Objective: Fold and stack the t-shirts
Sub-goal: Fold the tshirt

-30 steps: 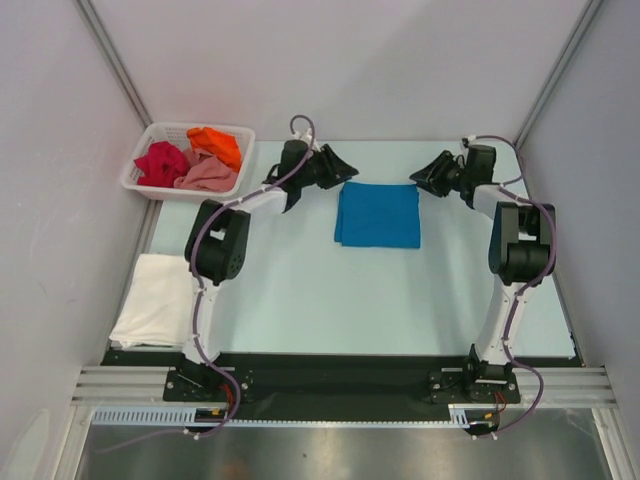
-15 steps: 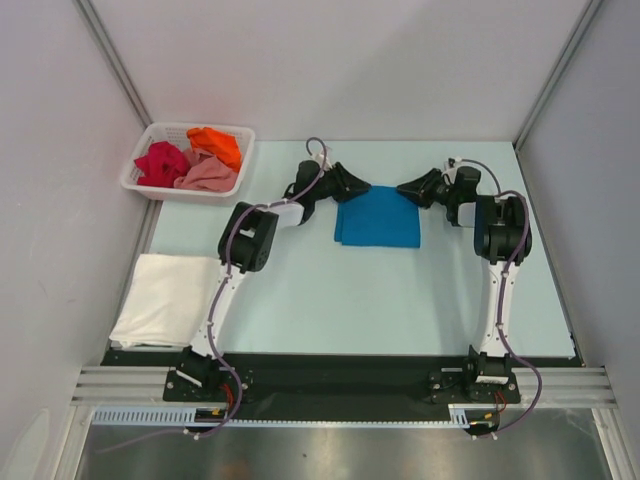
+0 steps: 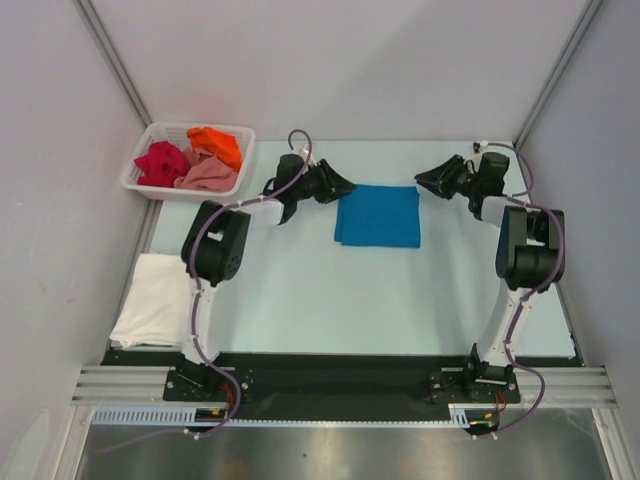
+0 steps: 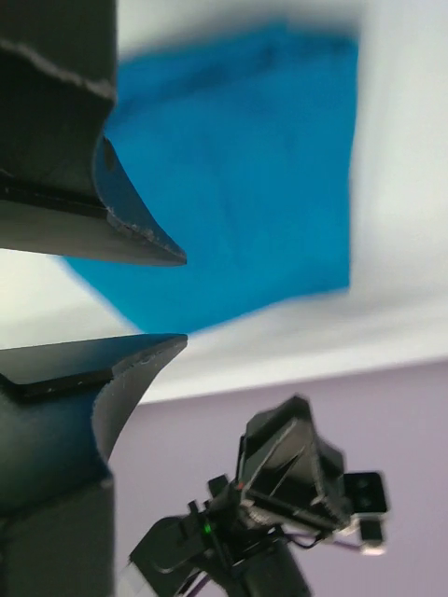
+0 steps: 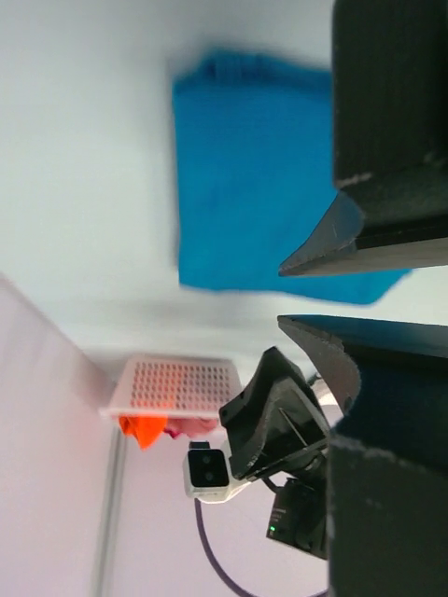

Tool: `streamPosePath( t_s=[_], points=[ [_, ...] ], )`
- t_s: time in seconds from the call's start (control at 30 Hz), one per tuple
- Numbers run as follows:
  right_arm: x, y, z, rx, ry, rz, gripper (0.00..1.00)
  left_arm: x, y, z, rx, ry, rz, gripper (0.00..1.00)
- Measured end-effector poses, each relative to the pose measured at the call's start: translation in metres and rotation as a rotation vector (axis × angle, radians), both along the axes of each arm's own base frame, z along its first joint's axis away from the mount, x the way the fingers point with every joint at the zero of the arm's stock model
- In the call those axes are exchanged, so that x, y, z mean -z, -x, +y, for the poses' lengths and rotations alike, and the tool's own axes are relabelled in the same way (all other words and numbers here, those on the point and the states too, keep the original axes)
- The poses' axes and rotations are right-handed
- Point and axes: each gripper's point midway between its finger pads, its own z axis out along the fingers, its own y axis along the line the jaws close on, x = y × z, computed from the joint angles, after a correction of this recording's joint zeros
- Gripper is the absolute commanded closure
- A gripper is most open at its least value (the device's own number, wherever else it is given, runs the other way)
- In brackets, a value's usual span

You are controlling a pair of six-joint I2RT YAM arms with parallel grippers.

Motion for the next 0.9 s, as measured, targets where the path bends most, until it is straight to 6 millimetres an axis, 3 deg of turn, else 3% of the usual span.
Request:
streamPosePath(
  t_s=[0.1,0.2,0.27,0.37,0.47,0.5,0.57,0.73,0.9],
  points=[
    [-0.038,0.02,0.026,-0.048,0.01,-0.08,0.71,-0.042,0.027,-0.018,0.044,0.031,-0.076,0.6],
    [-0.045,0.042,0.06,-0.114,-0.002,-0.109,0.72,-0.062,0.052,-0.045,0.103,0.074,-0.136,0.62],
    [-0.028,0.056,0.075,-0.143,-0.019,-0.079,0.72,-0.048,0.069,-0.059,0.135,0.087,-0.123,0.64],
    [0.027,0.086,0.084,-0.157,-0.048,0.061,0.72,0.0,0.089,-0.07,0.166,0.06,-0.037,0.64],
    [0.076,0.106,0.075,-0.134,-0.056,0.192,0.72,0.066,0.103,-0.057,0.156,-0.018,0.089,0.64],
    [0.089,0.114,0.069,-0.12,-0.062,0.229,0.72,0.072,0.103,-0.053,0.157,-0.011,0.107,0.64],
    [0.09,0.117,0.058,-0.107,-0.082,0.226,0.72,0.067,0.099,-0.048,0.154,-0.017,0.085,0.64],
    [0.087,0.114,0.017,-0.033,-0.037,0.203,0.69,0.068,0.1,-0.009,0.099,-0.052,0.099,0.63],
    [0.084,0.12,-0.023,0.067,0.113,0.223,0.62,0.049,0.119,0.022,0.07,-0.116,0.084,0.61]
  ],
)
